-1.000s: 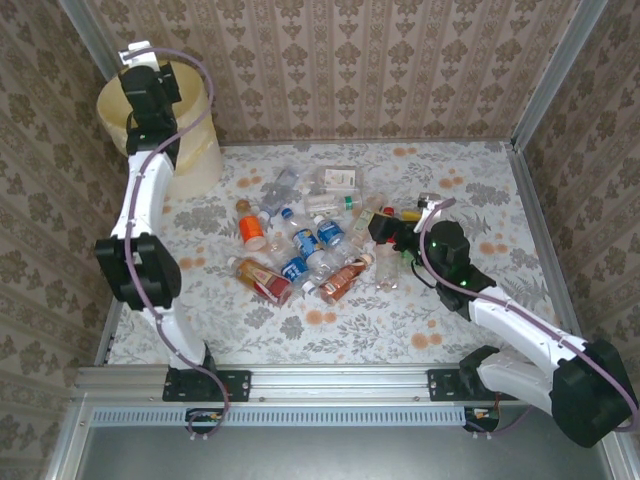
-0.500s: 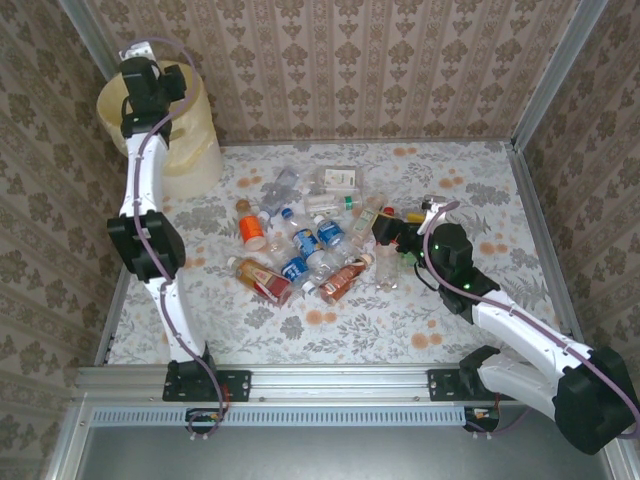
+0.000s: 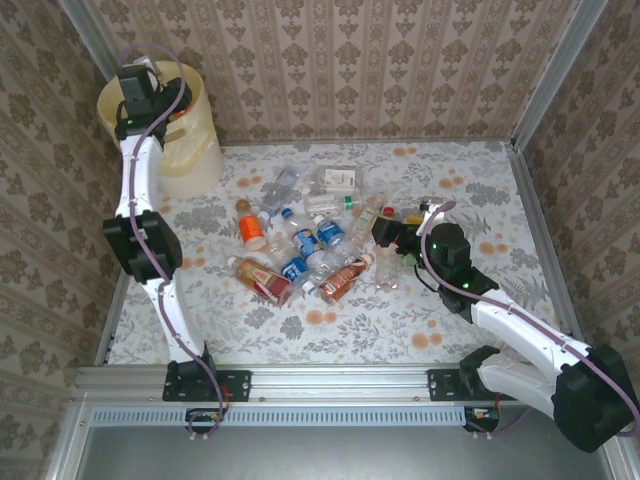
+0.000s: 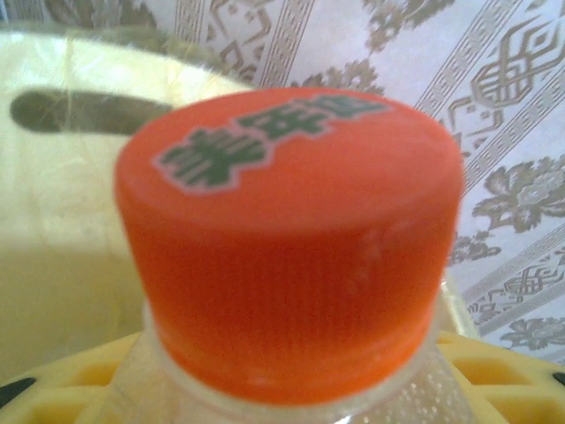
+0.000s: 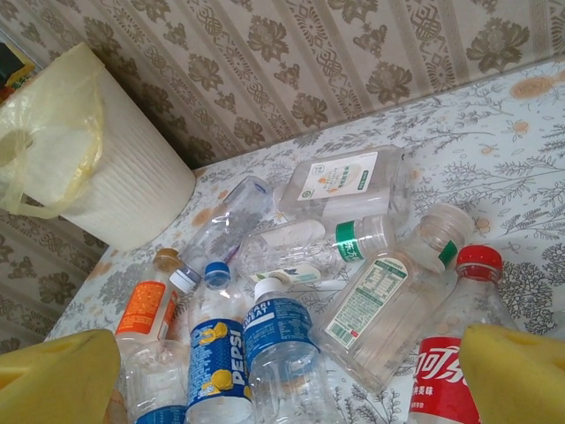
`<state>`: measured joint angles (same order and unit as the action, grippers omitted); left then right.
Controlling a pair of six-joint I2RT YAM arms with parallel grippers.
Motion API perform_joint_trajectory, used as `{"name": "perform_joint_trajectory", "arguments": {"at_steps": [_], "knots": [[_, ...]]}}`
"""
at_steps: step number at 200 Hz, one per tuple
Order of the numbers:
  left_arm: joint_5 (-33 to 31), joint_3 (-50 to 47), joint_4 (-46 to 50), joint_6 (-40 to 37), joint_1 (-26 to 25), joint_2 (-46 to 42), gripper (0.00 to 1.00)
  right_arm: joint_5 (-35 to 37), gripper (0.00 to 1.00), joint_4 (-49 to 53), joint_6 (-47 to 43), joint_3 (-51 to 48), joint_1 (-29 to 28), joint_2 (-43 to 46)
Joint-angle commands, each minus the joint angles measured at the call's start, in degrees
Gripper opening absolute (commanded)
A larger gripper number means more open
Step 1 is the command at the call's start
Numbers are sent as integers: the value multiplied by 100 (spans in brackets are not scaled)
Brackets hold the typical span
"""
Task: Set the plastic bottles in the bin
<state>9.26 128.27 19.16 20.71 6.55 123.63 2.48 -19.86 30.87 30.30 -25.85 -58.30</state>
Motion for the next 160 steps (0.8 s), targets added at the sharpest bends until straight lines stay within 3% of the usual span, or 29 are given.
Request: {"name": "perform_joint_trajectory", "arguments": {"at_steps": [1,74,160], "knots": [[286,-208,248,245,-26,-438,55,-141,100,93,-159,37,36,-54],[575,-935,315,250,-179,-926,57,-331,100,104,-195,81,31,-203],[818,-116,535,443,-266,-224,70,-253,100,260,-183,13,37,-103]]}}
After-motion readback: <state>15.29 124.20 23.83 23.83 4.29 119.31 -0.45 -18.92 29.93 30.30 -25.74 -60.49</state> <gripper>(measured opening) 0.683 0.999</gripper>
